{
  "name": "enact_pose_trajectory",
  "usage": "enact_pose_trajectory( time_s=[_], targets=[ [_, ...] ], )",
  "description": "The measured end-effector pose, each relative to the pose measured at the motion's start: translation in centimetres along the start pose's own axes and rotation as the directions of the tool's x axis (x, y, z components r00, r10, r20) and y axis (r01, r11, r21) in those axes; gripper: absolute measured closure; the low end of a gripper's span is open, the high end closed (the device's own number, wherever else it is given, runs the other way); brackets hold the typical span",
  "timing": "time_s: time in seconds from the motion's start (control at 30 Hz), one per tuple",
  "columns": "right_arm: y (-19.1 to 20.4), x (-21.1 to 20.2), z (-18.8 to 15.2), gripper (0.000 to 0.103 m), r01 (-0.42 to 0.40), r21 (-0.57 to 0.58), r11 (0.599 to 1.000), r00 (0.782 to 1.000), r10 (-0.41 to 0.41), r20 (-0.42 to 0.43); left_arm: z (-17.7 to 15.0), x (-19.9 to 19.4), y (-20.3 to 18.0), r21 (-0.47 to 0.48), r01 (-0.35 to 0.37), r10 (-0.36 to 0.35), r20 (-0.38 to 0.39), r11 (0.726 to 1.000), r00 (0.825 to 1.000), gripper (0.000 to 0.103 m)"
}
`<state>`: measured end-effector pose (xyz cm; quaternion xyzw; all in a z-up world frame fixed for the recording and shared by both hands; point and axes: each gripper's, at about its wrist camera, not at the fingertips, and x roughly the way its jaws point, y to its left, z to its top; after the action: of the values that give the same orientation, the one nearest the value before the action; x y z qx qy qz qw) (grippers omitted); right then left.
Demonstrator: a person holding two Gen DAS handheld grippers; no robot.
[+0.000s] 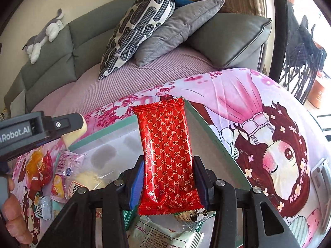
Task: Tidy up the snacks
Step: 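Carry both items into the teal tray and open both tools to release them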
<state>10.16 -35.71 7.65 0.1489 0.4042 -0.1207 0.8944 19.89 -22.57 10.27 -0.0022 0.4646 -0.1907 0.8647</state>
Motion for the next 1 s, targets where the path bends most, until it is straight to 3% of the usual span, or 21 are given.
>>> enact_pose_trajectory(
  time_s=[0.47, 0.9, 1.0],
  targets=[
    [0.3, 1.8, -0.5, 0.055, 0.025, -0.020, 0.999, 0.999, -0.026, -0.035, -0.8, 5.8, 0.2, -0.024, -0.047, 0.043, -0.152, 0.999, 0.987, 0.056],
    [0.6, 1.6, -0.4, 0.050, 0.053, -0.051, 0.997, 0.998, -0.055, -0.033, -1.0, 3.2, 0.7, -0.044, -0.034, 0.029, -0.116, 0.998, 0.993, 0.054],
    [0.8, 1.5, -0.4, 0.046, 0.053, -0.059, 0.997, 0.998, -0.055, -0.036, -1.3, 2.1, 1.3, -0.058, -0.047, 0.042, -0.099, 0.997, 0.994, 0.045]
  ],
)
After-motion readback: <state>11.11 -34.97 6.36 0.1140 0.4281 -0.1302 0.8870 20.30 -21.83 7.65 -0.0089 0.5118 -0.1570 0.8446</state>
